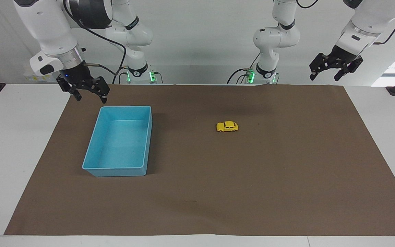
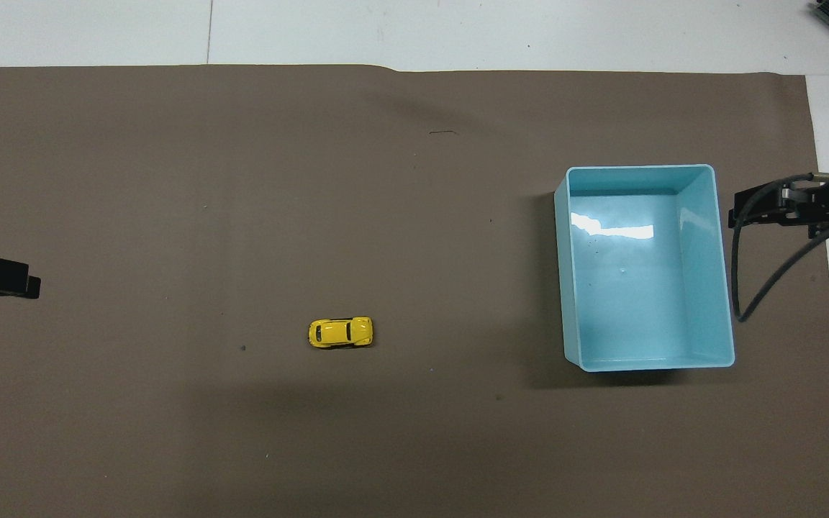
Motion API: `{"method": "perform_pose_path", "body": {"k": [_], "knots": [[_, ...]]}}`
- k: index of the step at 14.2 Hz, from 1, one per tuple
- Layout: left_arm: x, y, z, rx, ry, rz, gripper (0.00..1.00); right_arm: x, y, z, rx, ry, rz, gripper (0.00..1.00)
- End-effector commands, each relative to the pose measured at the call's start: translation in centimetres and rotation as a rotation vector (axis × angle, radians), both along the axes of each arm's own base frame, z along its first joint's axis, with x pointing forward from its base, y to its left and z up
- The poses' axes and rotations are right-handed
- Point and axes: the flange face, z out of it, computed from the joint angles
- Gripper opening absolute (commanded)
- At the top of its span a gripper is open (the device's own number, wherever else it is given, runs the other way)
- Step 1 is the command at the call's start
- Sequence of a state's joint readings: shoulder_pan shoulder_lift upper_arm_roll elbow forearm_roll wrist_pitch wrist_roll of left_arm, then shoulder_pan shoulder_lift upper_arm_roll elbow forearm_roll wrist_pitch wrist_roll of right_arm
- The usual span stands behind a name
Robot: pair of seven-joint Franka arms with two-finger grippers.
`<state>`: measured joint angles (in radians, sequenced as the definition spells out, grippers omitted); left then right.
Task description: Wind up and store yellow beetle car
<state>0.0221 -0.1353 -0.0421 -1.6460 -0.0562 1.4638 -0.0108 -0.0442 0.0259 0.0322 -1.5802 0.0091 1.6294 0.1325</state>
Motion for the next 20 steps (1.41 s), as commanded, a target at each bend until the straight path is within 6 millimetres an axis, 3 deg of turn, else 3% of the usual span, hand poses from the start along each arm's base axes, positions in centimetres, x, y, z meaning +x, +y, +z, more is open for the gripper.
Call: {"method": "perform_pose_path", "body": {"k": [1,3,11,14,20], "knots": [[0.0,0.2,-0.9,0.018,-0.007,0.076,1.00,-0.7,0.1,0.2,0.020,0.003,0.018,1.00],[0.4,0.2,-1.8,0.020,-0.015,0.139,1.00,-0.7,0.1,0.2,0.020,0.003,0.018,1.00],[2.3,-0.8,-9.8,0.032,0.067,0.472,1.00,-0.7,0.1,0.1,0.021,0.004,0.018,1.00],[3.1,-1.2,-10.8,0.001,0.049,0.759,1.00,-0.7,0.1,0.1,0.021,0.004,0.018,1.00],[4.3,-4.6,-11.0,-0.040,0.029,1.293,1.00,-0.7,0.1,0.2,0.020,0.003,0.018,1.00]]}}
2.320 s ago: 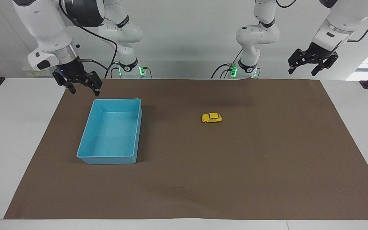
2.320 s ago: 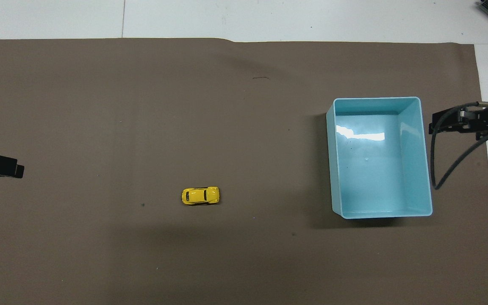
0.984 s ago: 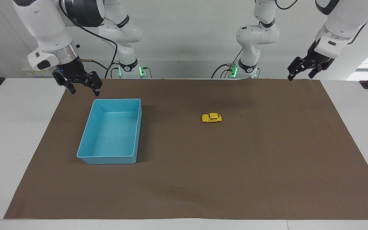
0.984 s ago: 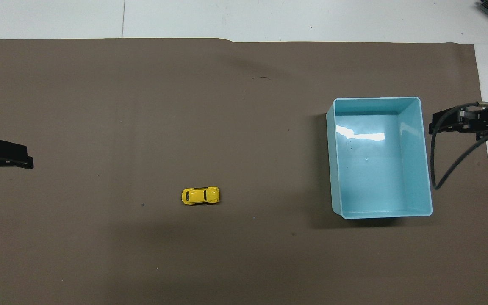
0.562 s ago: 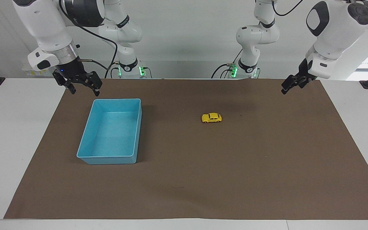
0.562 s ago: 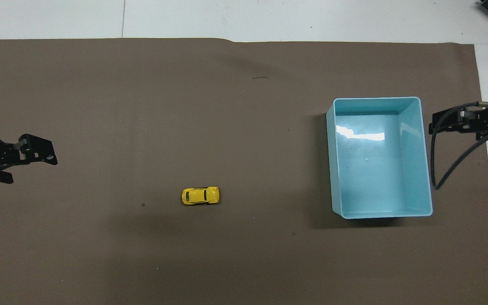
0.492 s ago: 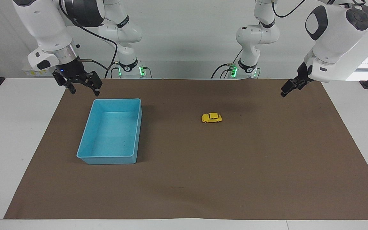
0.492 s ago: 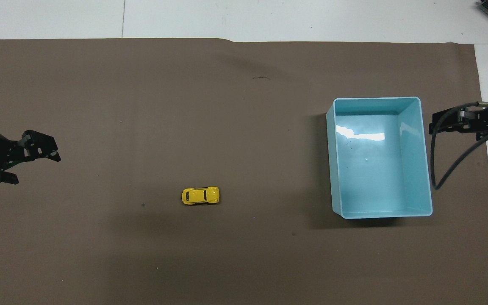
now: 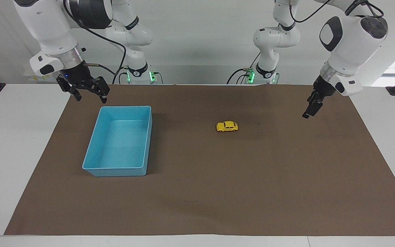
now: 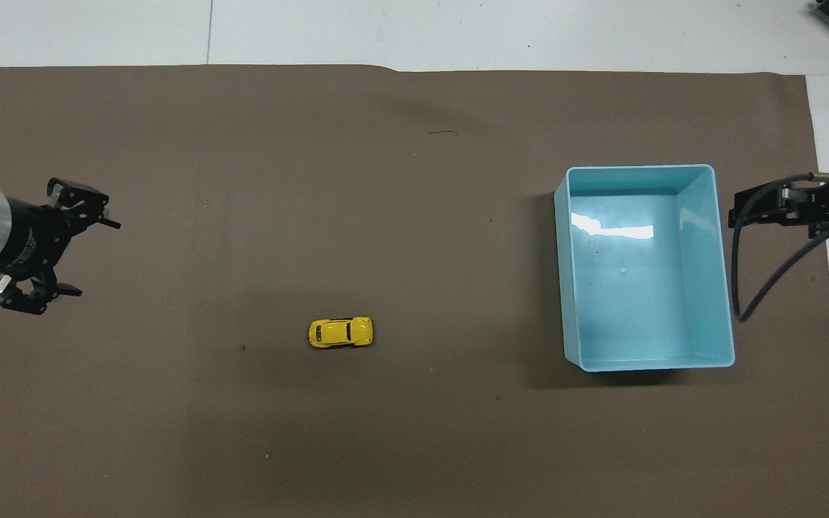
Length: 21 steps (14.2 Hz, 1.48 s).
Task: Wind up and store yellow beetle car
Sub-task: 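Reach the left gripper over to the yellow toy car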
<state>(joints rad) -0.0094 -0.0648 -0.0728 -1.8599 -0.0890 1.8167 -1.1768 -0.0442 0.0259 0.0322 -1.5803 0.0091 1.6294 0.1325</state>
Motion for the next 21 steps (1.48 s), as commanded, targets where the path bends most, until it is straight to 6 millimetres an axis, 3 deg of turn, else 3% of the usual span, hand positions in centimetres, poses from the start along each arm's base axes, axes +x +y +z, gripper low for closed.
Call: {"method": "perform_pose_path", "body": {"k": [1,2,5,7,9,11,13,17,19,21], "knots": [[0.1,-1.7,-0.2,-0.040,-0.006,0.298,1.00,-0.7,0.1,0.1,0.021,0.004,0.018,1.00],[0.0,-3.3,-0.2,-0.046,-0.005,0.371,1.00,-0.7,0.1,0.1,0.021,0.004,0.018,1.00],[-0.7,-4.7,-0.2,-0.045,0.025,0.496,1.00,-0.7,0.1,0.2,0.020,0.003,0.018,1.00],[-1.5,-6.2,-1.3,-0.034,0.059,0.562,1.00,-0.7,0.1,0.1,0.021,0.004,0.018,1.00],[-2.2,-7.7,-3.7,-0.012,0.109,0.677,1.00,-0.7,0.1,0.2,0.020,0.003,0.018,1.00],[-3.0,-9.5,-5.6,-0.012,0.141,0.680,1.00,-0.7,0.1,0.1,0.021,0.004,0.018,1.00],[-4.0,-12.2,-8.5,-0.039,0.141,0.715,1.00,-0.7,0.1,0.1,0.021,0.004,0.018,1.00],[-4.8,-18.8,-16.1,-0.048,0.126,0.800,1.00,-0.7,0.1,0.1,0.021,0.004,0.018,1.00],[-5.8,-20.7,-18.6,-0.076,0.099,0.880,1.00,-0.7,0.1,0.1,0.021,0.004,0.018,1.00],[-7.9,-23.4,-20.2,-0.085,0.086,0.847,1.00,-0.7,0.1,0.2,0.020,0.003,0.018,1.00]]}}
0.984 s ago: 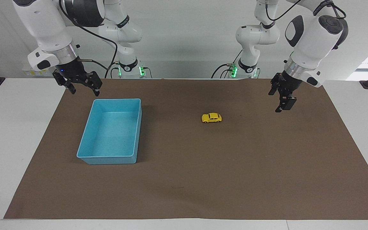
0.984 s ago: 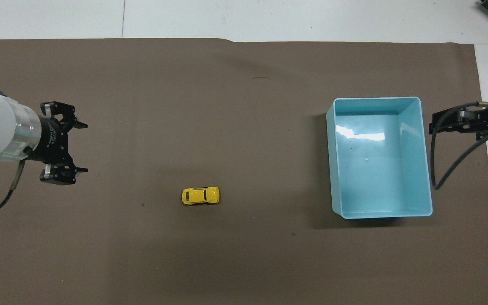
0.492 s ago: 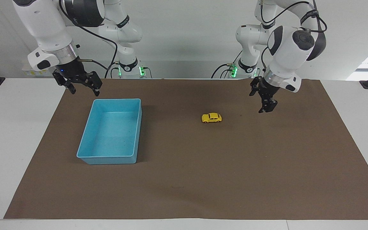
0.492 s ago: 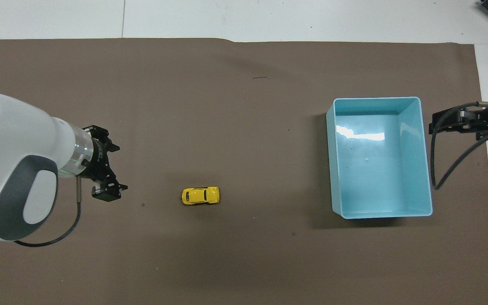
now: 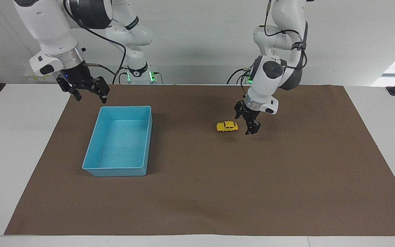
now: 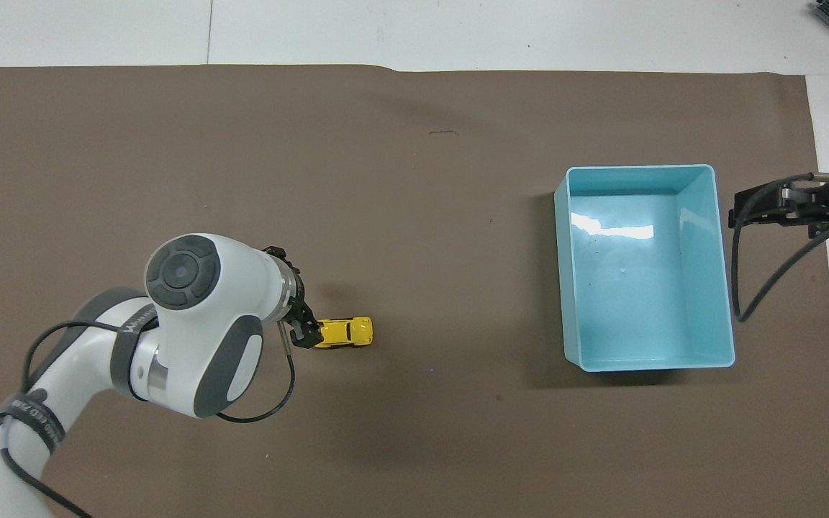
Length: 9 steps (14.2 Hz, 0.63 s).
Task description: Wind up and store yellow beetle car
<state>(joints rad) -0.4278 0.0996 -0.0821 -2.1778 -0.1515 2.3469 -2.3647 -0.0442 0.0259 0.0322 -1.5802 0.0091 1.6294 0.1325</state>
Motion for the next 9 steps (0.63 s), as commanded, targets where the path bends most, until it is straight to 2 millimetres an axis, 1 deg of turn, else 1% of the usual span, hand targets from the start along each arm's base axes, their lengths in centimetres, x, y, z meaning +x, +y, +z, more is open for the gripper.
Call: {"method": "perform_pose_path", "body": {"k": [1,3,4,5,6,9], "knots": [[-2.1,-1.9,-1.2,-0.017,-0.023,0.008,1.00,-0.7,0.1,0.1,0.021,0.004,0.018,1.00],[-3.1,-3.1,-2.9,-0.014,-0.023,-0.019,1.00,-0.7,0.1,0.2,0.020,0.003,0.018,1.00],[-3.3,-3.1,-3.8,-0.009,-0.023,-0.037,1.00,-0.7,0.1,0.1,0.021,0.004,0.018,1.00],[-3.6,-3.0,-5.3,0.006,-0.004,-0.058,1.00,-0.7,0.1,0.2,0.020,0.003,0.018,1.00],[-4.1,-3.7,-5.9,0.011,0.001,-0.095,1.00,-0.7,0.1,0.2,0.020,0.003,0.018,1.00],[-4.0,-3.8,-5.7,0.013,0.006,-0.098,1.00,-0.7,0.1,0.1,0.021,0.004,0.018,1.00]]}}
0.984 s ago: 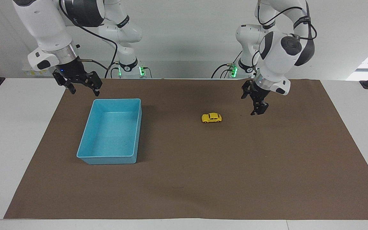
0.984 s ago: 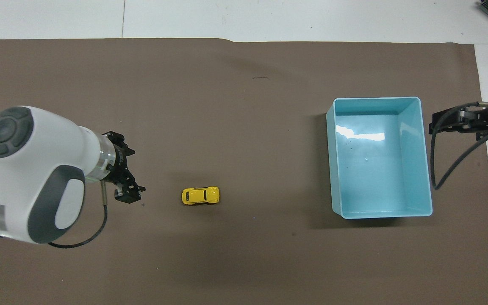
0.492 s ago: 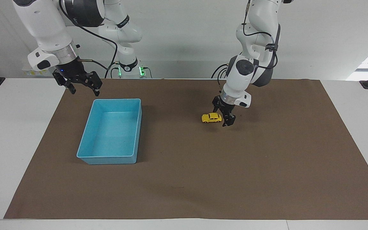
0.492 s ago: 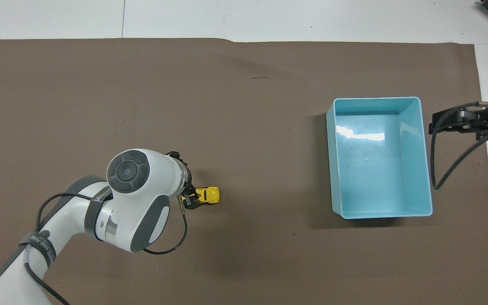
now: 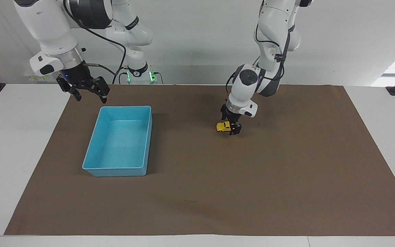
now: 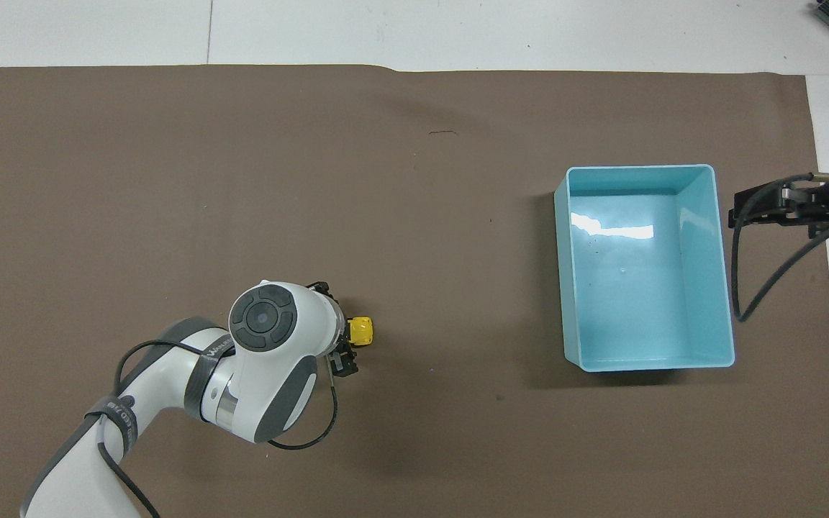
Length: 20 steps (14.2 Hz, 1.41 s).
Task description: Wind up and store yellow beetle car
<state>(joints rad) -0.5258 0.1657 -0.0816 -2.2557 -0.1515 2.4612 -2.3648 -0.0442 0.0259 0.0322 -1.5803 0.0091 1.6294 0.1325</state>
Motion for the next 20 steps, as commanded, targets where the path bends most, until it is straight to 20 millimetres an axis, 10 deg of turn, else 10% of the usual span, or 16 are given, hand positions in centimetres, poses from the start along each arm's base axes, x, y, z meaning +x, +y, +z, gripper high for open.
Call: {"method": "perform_pose_path", "body": {"k": [1,10,13,20], "knots": [[0.0,0.0,0.3,-0.010,-0.019,-0.009,1.00,-0.7,0.1,0.1,0.021,0.004,0.018,1.00],[1.2,0.6,2.5,0.004,0.013,0.000,0.96,-0.7,0.1,0.2,0.020,0.003,0.018,1.00],[1.0,0.3,2.8,0.001,0.007,-0.012,0.32,-0.7,0.1,0.1,0.021,0.004,0.018,1.00],[0.8,3.3,1.8,0.017,0.024,-0.101,0.18,-0.7,0.1,0.1,0.021,0.004,0.018,1.00]]}}
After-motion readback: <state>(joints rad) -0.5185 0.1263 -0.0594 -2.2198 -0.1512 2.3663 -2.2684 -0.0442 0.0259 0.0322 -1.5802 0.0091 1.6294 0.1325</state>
